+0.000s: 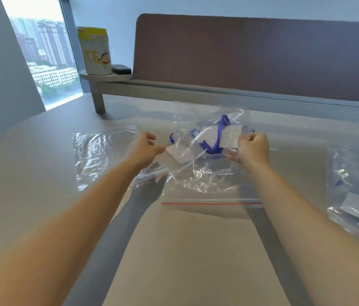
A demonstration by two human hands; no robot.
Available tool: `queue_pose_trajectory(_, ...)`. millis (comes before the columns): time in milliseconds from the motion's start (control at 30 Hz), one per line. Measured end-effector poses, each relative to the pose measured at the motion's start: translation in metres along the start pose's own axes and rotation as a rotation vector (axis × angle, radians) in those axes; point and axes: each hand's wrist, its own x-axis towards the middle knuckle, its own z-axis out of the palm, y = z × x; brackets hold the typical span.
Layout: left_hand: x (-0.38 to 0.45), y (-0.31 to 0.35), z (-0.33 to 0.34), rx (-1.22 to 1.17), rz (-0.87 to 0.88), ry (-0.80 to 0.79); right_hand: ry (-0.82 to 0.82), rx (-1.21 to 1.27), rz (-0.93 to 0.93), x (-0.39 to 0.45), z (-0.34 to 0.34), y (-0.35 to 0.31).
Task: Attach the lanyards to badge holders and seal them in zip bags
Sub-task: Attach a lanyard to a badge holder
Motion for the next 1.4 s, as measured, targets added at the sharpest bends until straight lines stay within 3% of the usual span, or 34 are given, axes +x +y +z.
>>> queue_pose_trajectory(100,0.016,0.008,0.039,0.307,0.103,-0.077,0.152,-0.098,-0.038,0.022,-0.034,0.006)
queue_pose_trajectory(300,0.038,0.004,0.085,0.802,0.143,-0.297,0.192,-0.232,-0.009,0.044,-0.075,0.023)
queue_pose_trajectory(600,0.021,0.016,0.098,1.183,0.393,-0.219,0.195,-0.156,0.02,0.029,-0.101,0.027)
queue_pose_trajectory(833,-0.02,0.078,0.126,1.06,0.571,0.026,0.322,-0.051,-0.06,0.015,-0.171,0.015)
queue_pose_trajectory(1067,-0.059,0.123,0.188,0.449,0.621,-0.03,0.482,-0.279,0.033,0.016,-0.262,0.034)
queue_pose_trajectory(1267,-0.07,0.13,0.234,0.169,0.508,-0.128,0.472,-0.692,0.15,0.002,-0.288,0.044)
queue_pose_trajectory(1400,-0.072,0.128,0.229,0.044,0.411,-0.139,0.485,-1.169,-0.004,0.004,-0.285,0.045)
